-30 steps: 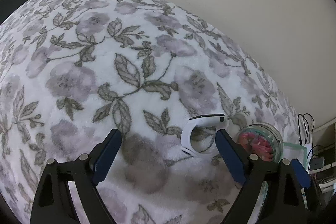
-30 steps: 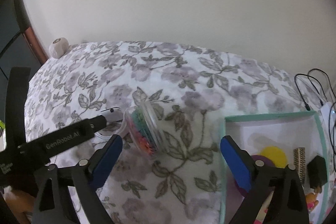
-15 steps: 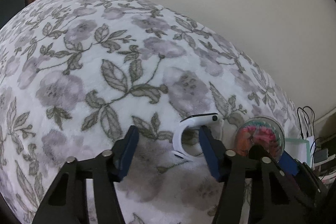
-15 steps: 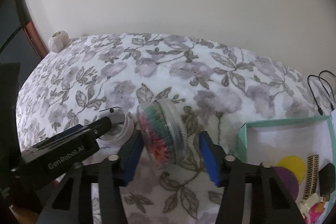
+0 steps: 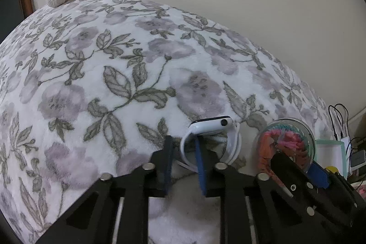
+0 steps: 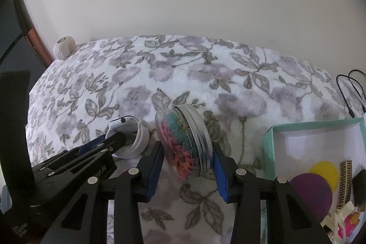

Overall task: Organize rigid objects
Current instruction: 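Grasp the white smartwatch with the left tool while the right tool grasps the bead jar, then carry the smartwatch and bead jar over the tray and lower them inside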

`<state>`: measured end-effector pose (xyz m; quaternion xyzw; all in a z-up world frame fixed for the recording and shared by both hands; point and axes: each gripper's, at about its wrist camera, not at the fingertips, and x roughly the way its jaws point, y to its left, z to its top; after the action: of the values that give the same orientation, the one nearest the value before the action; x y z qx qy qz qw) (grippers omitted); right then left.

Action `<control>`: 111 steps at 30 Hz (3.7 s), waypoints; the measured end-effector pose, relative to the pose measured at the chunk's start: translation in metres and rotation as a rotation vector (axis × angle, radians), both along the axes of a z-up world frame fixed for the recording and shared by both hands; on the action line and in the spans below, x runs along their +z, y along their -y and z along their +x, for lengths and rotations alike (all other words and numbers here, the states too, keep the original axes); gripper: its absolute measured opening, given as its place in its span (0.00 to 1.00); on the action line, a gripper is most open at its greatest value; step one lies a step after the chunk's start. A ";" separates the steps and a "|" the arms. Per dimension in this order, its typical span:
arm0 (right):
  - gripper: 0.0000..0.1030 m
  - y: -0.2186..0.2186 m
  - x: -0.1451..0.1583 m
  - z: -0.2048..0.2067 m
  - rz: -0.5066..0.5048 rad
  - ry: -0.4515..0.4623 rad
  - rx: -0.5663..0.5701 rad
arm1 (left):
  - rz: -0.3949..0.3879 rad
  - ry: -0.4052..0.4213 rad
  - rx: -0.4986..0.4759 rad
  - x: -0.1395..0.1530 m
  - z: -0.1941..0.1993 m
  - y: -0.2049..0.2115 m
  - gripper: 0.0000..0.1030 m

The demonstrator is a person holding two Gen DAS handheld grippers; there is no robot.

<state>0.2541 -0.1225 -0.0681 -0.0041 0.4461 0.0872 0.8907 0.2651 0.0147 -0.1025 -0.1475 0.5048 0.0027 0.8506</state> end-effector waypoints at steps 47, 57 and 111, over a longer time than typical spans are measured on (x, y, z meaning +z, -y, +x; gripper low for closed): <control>0.38 0.044 0.111 -0.138 0.081 0.133 -0.147 | 0.053 0.152 0.023 0.138 -0.121 0.000 0.05; 0.35 0.073 0.111 -0.172 0.088 0.114 -0.210 | 0.052 0.145 -0.029 0.139 -0.158 0.029 0.05; 0.35 0.243 0.069 -0.186 0.075 0.052 -0.547 | 0.169 0.144 -0.541 0.079 -0.160 0.232 0.05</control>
<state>0.0682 -0.3659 0.0008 0.1473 0.4039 -0.1404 0.8919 0.1048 -0.2177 -0.0232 0.0642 0.4621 -0.1924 0.8633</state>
